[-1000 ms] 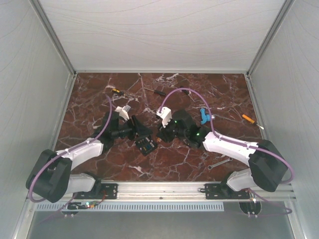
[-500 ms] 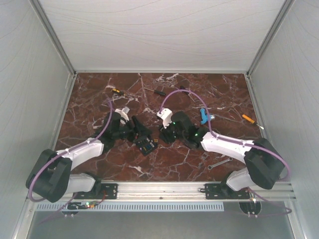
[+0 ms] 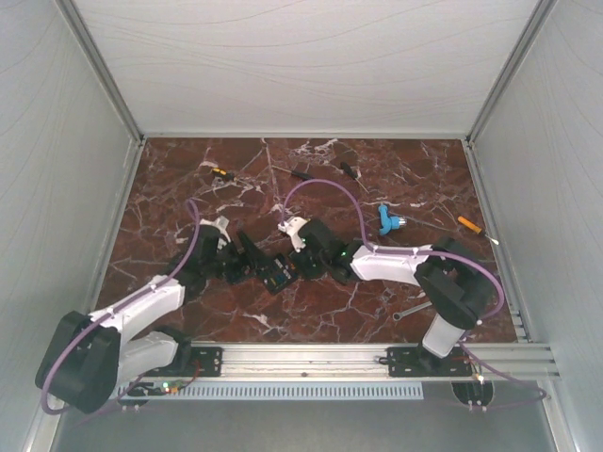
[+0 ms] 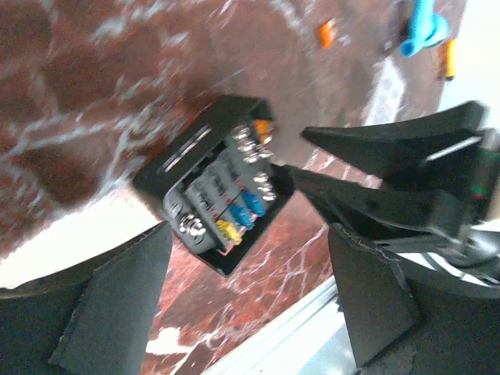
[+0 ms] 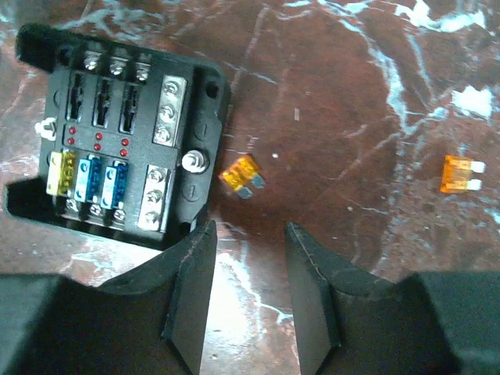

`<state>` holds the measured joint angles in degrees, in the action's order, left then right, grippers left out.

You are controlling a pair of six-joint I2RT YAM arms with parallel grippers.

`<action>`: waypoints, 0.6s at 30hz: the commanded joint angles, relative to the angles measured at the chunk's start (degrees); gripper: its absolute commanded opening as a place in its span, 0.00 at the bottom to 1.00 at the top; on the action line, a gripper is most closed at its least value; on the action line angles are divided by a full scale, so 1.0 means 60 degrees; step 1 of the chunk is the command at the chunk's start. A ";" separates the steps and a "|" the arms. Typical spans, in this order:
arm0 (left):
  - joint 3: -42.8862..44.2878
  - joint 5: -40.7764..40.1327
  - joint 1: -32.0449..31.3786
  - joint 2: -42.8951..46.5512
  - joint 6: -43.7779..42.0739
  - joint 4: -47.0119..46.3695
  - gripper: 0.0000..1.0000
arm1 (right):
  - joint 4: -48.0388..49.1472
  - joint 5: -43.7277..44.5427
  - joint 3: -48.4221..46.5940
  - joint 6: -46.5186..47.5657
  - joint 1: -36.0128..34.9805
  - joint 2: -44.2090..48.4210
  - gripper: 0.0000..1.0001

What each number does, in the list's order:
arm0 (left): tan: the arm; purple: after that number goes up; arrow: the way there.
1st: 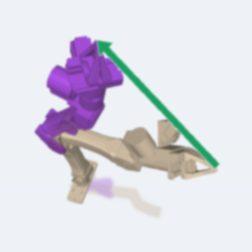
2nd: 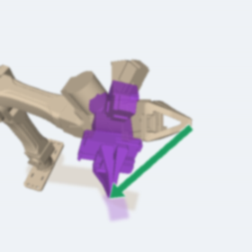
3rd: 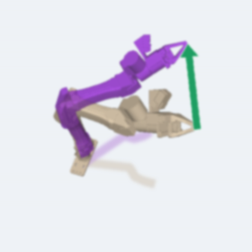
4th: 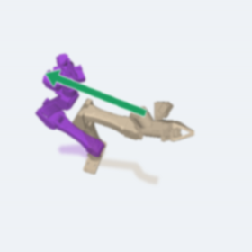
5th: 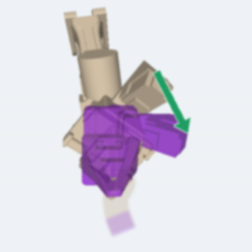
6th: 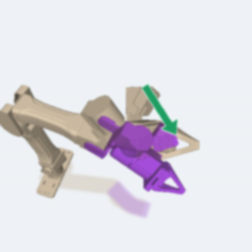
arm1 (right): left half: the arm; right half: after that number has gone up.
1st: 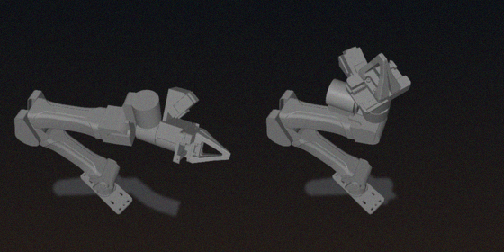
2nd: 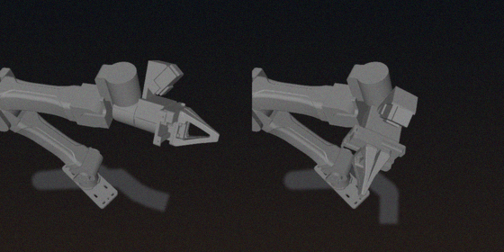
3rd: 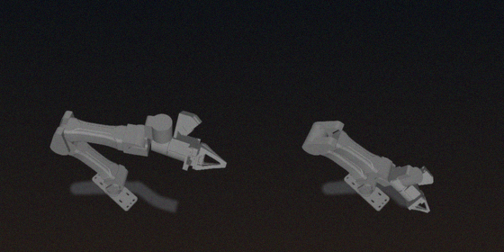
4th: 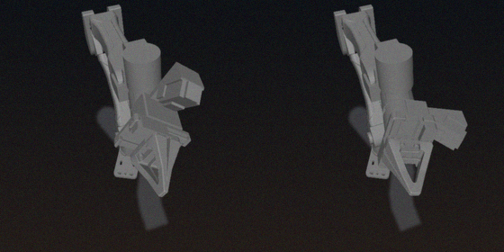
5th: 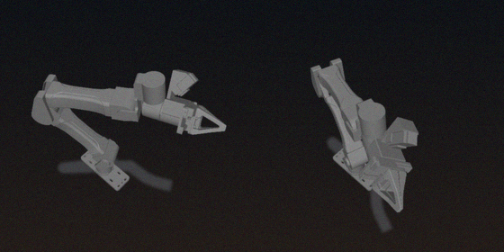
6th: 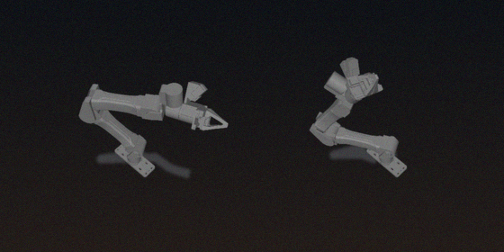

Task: Snap on the fuse box
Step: Adjust the fuse box base at the center of the board.

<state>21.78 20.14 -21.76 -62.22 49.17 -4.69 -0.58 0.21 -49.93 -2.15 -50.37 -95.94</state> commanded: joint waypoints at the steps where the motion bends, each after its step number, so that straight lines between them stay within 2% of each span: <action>1: -0.0785 0.0658 0.0008 -0.0037 0.0525 -0.0444 0.81 | 0.0484 0.0121 -0.0323 -0.0384 -0.0513 -0.0064 0.39; 5: -0.1589 0.1085 -0.0025 0.0076 0.1068 -0.1013 0.81 | 0.0539 -0.0116 -0.0445 -0.0549 -0.0745 -0.0216 0.41; 10: -0.1926 0.1123 -0.0036 0.0427 0.1265 -0.1111 0.81 | 0.0430 -0.0096 -0.0698 -0.0510 -0.0792 -0.0408 0.42; 13: -0.1815 0.1039 -0.0036 0.0531 0.1166 -0.0966 0.82 | 0.0365 0.0199 -0.0685 -0.0098 -0.0572 -0.0283 0.43; 18: -0.1612 0.0950 -0.0043 0.0417 0.0977 -0.0732 0.83 | -0.0114 -0.1047 -0.1079 0.1244 0.0233 -0.0401 0.45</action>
<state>10.41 25.78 -21.80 -60.01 55.31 -9.54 -0.34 -1.54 -53.34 -1.37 -52.05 -97.82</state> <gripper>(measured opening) 0.826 0.443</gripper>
